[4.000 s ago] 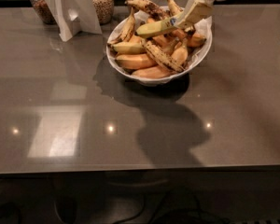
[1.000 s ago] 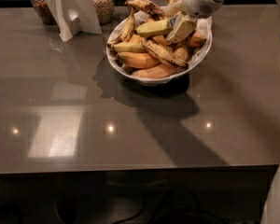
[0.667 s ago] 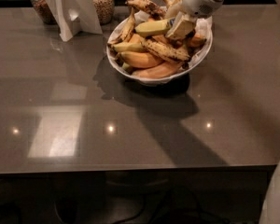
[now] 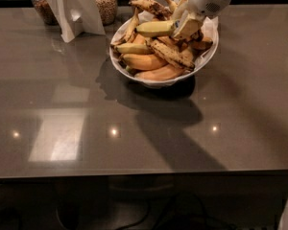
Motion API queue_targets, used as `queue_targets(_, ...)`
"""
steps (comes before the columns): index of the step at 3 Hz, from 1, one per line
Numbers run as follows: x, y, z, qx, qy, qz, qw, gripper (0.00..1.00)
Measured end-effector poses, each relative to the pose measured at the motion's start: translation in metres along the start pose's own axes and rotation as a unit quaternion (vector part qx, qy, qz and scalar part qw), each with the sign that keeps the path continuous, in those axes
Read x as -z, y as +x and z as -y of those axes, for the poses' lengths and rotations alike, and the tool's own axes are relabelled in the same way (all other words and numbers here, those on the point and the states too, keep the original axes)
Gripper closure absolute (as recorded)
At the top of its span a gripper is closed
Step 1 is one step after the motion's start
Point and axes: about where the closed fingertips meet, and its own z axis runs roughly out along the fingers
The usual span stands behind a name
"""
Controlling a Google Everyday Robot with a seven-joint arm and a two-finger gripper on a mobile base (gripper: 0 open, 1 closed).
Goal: Pick banana from white bowl
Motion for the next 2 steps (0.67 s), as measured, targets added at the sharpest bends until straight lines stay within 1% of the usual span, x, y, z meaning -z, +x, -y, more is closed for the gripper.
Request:
queue_targets(1,0.017,-0.012,-0.002,0.019,0.006,-0.005,0.9998,1.0)
queue_targets(2,0.036,-0.026,-0.01,0.044,-0.01,-0.004,0.999,1.0)
